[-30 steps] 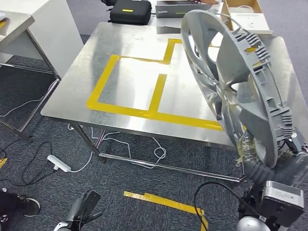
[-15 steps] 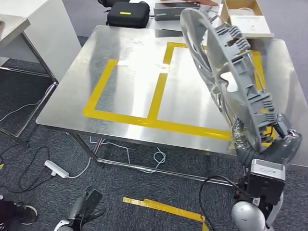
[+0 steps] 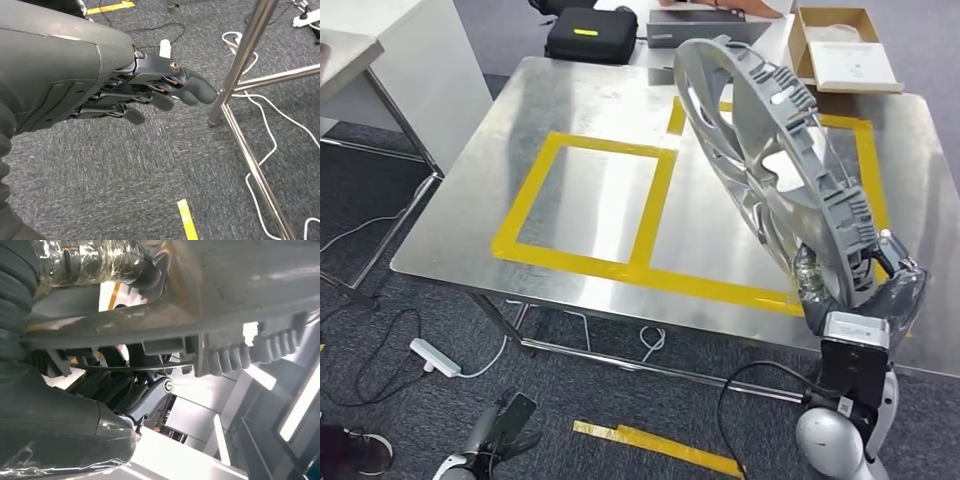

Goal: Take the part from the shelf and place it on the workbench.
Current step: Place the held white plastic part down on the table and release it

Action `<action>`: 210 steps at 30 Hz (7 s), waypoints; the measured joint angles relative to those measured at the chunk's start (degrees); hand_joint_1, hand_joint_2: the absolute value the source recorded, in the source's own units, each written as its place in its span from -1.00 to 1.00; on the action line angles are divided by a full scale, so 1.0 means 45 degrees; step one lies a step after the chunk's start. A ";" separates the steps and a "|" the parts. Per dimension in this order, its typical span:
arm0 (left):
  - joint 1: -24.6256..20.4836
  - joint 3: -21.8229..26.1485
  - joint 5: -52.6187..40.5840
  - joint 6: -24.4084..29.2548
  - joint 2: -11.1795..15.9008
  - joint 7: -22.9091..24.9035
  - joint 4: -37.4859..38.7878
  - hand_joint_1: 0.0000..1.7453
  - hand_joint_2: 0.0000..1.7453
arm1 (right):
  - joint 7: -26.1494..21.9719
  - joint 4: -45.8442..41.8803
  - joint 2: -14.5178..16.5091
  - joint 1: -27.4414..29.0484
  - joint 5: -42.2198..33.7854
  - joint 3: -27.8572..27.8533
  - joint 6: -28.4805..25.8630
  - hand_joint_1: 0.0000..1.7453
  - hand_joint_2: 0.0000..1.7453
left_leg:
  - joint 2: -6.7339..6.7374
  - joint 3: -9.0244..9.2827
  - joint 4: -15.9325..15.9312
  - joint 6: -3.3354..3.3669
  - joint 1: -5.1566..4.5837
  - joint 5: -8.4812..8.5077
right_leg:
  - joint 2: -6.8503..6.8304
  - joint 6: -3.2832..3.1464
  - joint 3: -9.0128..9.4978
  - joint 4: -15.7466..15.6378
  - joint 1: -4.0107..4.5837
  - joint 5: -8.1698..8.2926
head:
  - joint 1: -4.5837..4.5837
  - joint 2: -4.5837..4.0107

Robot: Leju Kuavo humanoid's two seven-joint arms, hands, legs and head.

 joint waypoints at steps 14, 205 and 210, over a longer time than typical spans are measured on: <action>-0.0005 -0.0210 0.0027 0.0148 0.0079 0.0137 0.0000 -1.00 1.00 | 0.0009 0.0306 0.0064 -0.0133 0.0058 0.0004 0.0011 1.00 1.00 | 0.0027 -0.1270 0.0703 -0.0144 0.0086 0.1084 | 0.0123 0.0085 0.1135 -0.0181 -0.0061 -0.0887 | -0.0123 -0.0001; 0.0686 -0.0523 0.2184 0.1624 0.0016 0.0607 0.0011 -1.00 -1.00 | -0.0556 -0.2330 -0.3826 0.2010 -0.3182 -0.1933 0.0750 -1.00 -1.00 | 0.0020 -0.0455 0.0009 0.0123 0.0059 0.0641 | -0.0110 0.0213 0.0349 -0.0039 0.0058 -0.0321 | -0.0040 0.0004; 0.0633 -0.0503 0.2053 0.1832 -0.0124 0.0820 0.0011 -1.00 -1.00 | -0.1580 -0.3859 -0.1745 0.2903 -0.4882 -0.3627 0.0176 -1.00 -1.00 | 0.0062 -0.0445 -0.0025 0.0260 0.0082 0.0664 | -0.0042 0.0373 -0.1239 0.3392 0.0016 -0.1881 | 0.0005 0.0004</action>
